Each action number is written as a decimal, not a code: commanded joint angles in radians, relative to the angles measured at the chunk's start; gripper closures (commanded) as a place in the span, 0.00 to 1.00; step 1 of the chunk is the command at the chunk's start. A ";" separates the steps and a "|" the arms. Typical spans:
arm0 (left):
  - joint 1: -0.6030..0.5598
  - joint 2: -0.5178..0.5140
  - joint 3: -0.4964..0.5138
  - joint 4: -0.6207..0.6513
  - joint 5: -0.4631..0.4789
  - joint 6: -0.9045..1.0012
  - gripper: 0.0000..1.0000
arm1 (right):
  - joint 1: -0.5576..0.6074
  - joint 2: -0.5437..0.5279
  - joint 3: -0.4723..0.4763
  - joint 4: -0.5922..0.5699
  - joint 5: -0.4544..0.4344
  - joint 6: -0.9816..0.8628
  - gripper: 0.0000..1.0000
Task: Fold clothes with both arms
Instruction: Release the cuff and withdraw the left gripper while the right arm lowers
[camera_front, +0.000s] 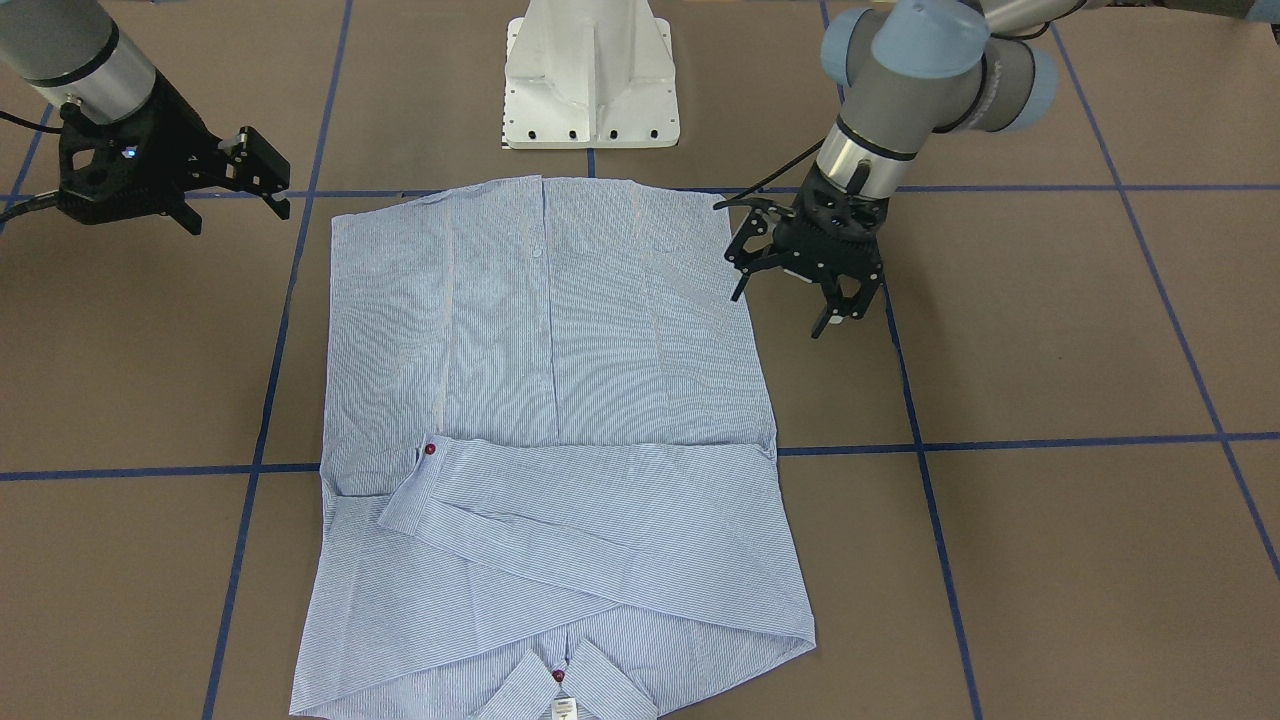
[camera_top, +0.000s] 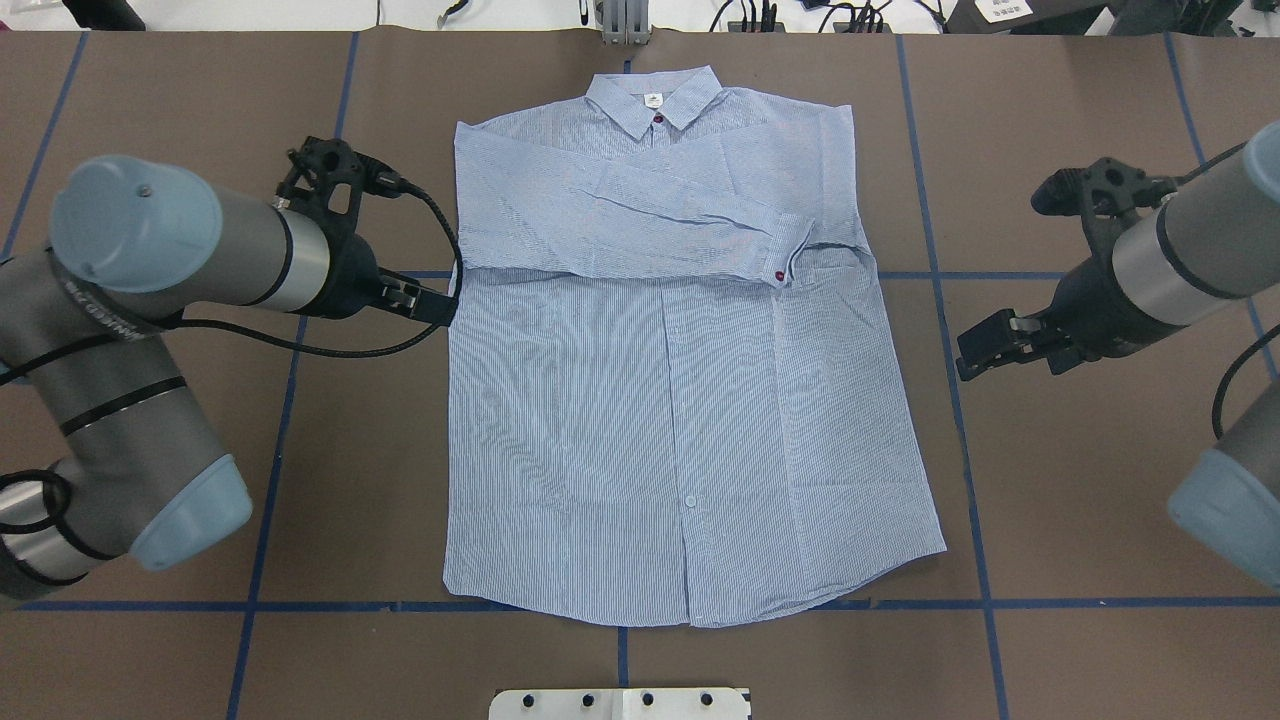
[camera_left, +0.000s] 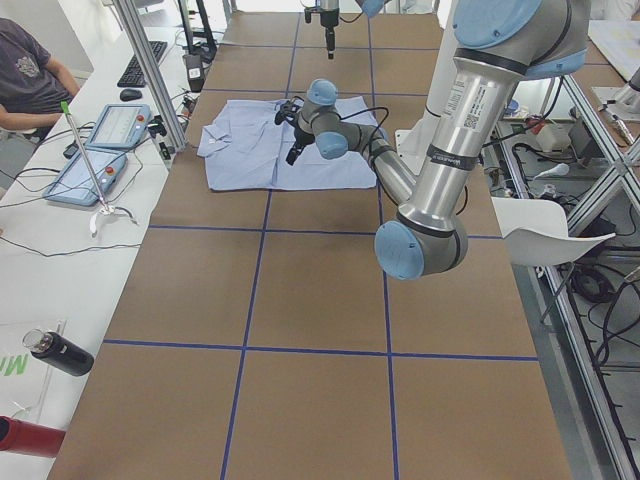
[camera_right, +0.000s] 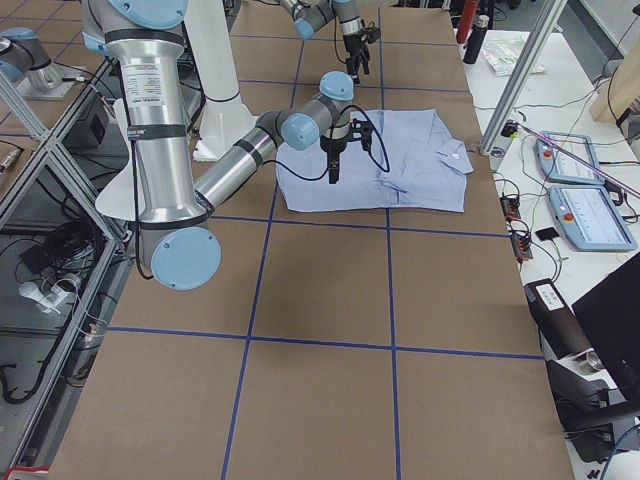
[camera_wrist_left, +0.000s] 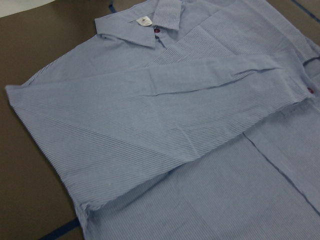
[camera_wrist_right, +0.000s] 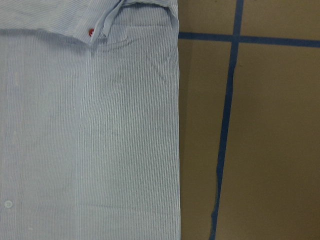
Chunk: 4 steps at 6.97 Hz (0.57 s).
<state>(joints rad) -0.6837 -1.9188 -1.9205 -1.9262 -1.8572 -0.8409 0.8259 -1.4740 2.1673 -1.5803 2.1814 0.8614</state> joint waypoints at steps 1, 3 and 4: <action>0.009 0.101 -0.066 0.015 -0.108 -0.256 0.00 | -0.083 -0.058 -0.009 0.060 -0.051 0.019 0.00; 0.082 0.089 -0.060 -0.016 -0.115 -0.479 0.00 | -0.126 -0.148 -0.007 0.162 -0.058 0.024 0.00; 0.113 0.084 -0.055 -0.016 -0.109 -0.510 0.00 | -0.160 -0.196 -0.018 0.251 -0.061 0.078 0.00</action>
<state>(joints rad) -0.6124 -1.8291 -1.9809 -1.9369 -1.9677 -1.2758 0.7041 -1.6096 2.1571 -1.4269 2.1255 0.8958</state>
